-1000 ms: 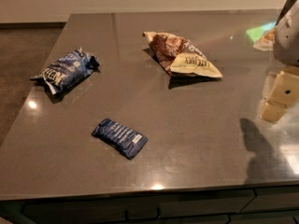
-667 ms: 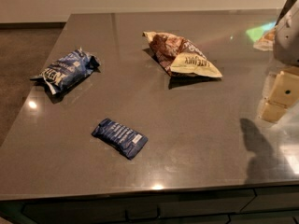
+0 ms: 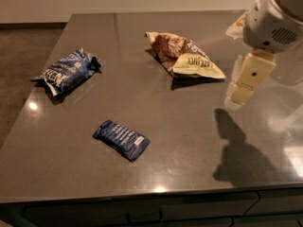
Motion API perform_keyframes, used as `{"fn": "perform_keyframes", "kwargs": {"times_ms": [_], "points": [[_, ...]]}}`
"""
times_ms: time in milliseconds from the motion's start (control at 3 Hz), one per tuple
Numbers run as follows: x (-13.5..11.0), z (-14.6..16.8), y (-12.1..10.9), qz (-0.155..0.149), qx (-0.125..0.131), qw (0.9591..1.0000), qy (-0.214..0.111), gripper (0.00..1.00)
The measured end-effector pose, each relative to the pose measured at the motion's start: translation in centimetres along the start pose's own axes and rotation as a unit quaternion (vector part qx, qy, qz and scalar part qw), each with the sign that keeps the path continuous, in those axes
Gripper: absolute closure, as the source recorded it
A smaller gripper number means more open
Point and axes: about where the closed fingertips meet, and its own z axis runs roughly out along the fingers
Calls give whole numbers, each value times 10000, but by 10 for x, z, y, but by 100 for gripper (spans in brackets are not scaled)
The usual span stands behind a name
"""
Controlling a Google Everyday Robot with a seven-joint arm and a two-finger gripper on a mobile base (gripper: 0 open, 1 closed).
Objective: Move blue chip bag near rxbar blueberry
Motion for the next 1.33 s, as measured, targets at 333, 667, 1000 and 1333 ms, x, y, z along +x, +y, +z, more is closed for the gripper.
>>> {"fn": "perform_keyframes", "kwargs": {"times_ms": [333, 667, 1000, 1333], "points": [[-41, 15, -13, -177, -9, 9995, -264, 0], [-89, 46, -25, -292, -22, 9985, -461, 0], [-121, 72, -36, -303, -2, 9978, -582, 0], [-157, 101, -51, -224, -57, 9970, -737, 0]]}}
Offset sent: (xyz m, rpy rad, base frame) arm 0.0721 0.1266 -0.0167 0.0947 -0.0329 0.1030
